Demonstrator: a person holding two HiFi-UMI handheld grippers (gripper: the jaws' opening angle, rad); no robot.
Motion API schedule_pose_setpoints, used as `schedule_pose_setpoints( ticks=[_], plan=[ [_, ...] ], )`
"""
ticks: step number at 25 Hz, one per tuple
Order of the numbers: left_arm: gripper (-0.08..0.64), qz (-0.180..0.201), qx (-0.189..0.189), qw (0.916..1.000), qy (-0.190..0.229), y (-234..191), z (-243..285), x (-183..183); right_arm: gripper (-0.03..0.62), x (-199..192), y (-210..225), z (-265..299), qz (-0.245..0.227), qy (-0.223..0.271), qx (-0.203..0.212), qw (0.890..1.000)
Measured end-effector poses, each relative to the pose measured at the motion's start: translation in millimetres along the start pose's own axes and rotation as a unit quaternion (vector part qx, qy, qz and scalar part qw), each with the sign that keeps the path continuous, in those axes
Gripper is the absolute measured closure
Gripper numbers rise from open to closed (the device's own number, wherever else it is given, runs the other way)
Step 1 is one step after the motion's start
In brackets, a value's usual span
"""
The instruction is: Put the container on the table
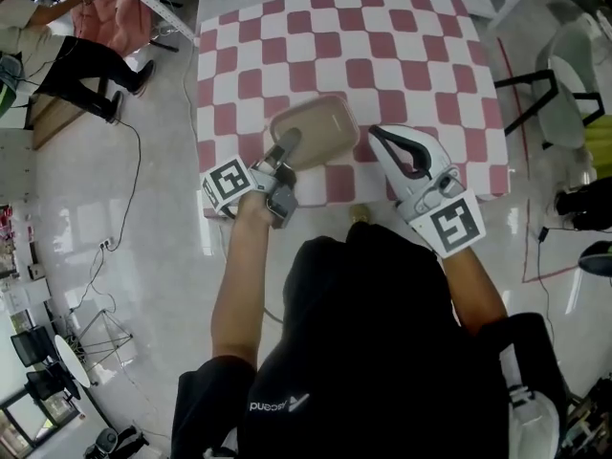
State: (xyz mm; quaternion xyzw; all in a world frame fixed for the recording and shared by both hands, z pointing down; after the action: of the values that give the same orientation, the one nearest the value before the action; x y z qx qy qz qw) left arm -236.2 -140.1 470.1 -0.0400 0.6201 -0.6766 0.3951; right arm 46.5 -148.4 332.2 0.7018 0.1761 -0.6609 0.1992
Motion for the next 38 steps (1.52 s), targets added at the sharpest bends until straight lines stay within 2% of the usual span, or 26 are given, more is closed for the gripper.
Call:
schedule_pose_setpoints(
  ticks=[4, 13, 14, 17, 20, 25, 31, 33, 35, 38],
  plan=[
    [0.353, 0.0, 0.013, 0.9996, -0.025, -10, 16, 10, 0.59, -1, 4, 10, 0.002, -0.003, -0.008, 1.0],
    [0.351, -0.008, 0.03, 0.997, -0.071, -31, 30, 23, 0.589, 0, 5, 33, 0.015, 0.007, -0.056, 0.998],
    [0.35, -0.004, 0.035, 0.9968, -0.072, -31, 31, 24, 0.589, 0, 5, 35, 0.015, 0.006, -0.059, 0.998],
    [0.274, 0.019, 0.058, 0.9949, -0.08, -32, 32, 24, 0.589, -1, 4, 38, 0.016, 0.005, -0.068, 0.998],
    [0.226, 0.06, 0.078, 0.9911, -0.089, -30, 34, 22, 0.59, -2, 4, 38, 0.016, 0.004, -0.075, 0.997],
    [0.142, 0.145, 0.122, 0.9756, -0.111, -24, 33, 20, 0.589, -3, 6, 40, 0.015, 0.004, -0.081, 0.997],
    [0.095, 0.223, 0.158, 0.9579, -0.089, -18, 26, 23, 0.589, -6, 8, 42, 0.016, 0.002, -0.081, 0.997],
    [0.094, 0.256, 0.168, 0.9495, -0.067, -13, 21, 28, 0.589, -7, 8, 43, 0.017, 0.002, -0.079, 0.997],
    [0.095, 0.299, 0.171, 0.9383, -0.028, -3, 15, 35, 0.59, -9, 7, 45, 0.02, 0.0, -0.076, 0.997],
    [0.098, 0.375, 0.15, 0.9143, 0.036, 18, 5, 43, 0.589, -9, 5, 47, 0.027, 0.003, -0.068, 0.997]
  ],
)
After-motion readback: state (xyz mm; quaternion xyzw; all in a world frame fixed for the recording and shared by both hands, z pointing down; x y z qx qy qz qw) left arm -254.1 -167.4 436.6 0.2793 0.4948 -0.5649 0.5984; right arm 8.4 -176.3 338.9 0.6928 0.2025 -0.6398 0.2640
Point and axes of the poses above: the fingertips, and each gripper's own axes: z forward along the fingers, y to its right, x out of its top, the point moved 10 cm from there along -z, backward along the fingers, and after that the axes turned 8 degrees about z, right-handed, at the moved point
